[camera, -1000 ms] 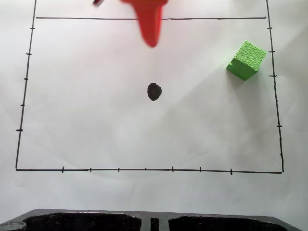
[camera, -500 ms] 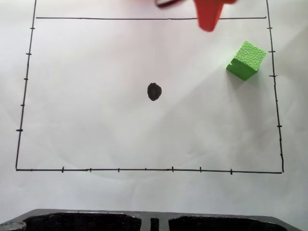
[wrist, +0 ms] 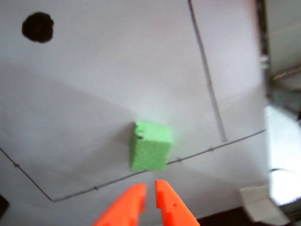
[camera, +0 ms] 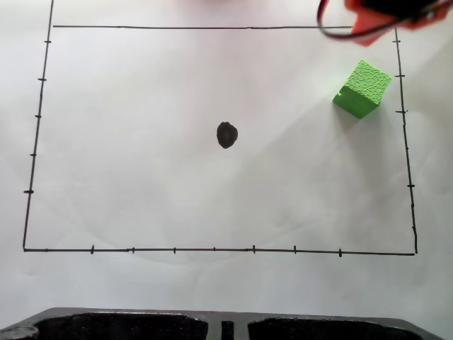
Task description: Grasp the colored block, Place it on the black dot, and then return the arm to the default position.
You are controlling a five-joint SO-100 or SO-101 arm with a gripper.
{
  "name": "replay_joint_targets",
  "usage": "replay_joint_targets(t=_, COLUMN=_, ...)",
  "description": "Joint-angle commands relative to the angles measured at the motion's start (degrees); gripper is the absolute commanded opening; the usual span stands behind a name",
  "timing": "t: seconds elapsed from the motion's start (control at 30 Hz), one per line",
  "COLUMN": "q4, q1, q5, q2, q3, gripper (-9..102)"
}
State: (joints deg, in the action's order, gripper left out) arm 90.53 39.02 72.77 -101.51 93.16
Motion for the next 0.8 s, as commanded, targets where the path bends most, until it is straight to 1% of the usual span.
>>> replay_joint_targets(t=0.0, q4=-0.6, q1=2.2, q5=1.0, q2=0.2, q3=-3.0, gripper=7)
replay_joint_targets(t=0.17, q4=-1.8, q1=3.3, q5=2.0, q2=1.1, q3=-2.8, gripper=14)
replay_joint_targets(t=0.37, q4=-5.1, q1=2.2, q5=4.2, q2=0.2, q3=2.2, gripper=34)
replay_joint_targets(t=0.47, q4=-5.7, q1=2.1, q5=5.5, q2=0.4, q3=3.8, gripper=40)
replay_joint_targets(t=0.57, q4=-7.7, q1=2.3, q5=6.8, q2=1.2, q3=6.3, gripper=41)
replay_joint_targets(t=0.77, q4=-10.8, q1=4.9, q5=8.3, q2=4.7, q3=6.3, gripper=41)
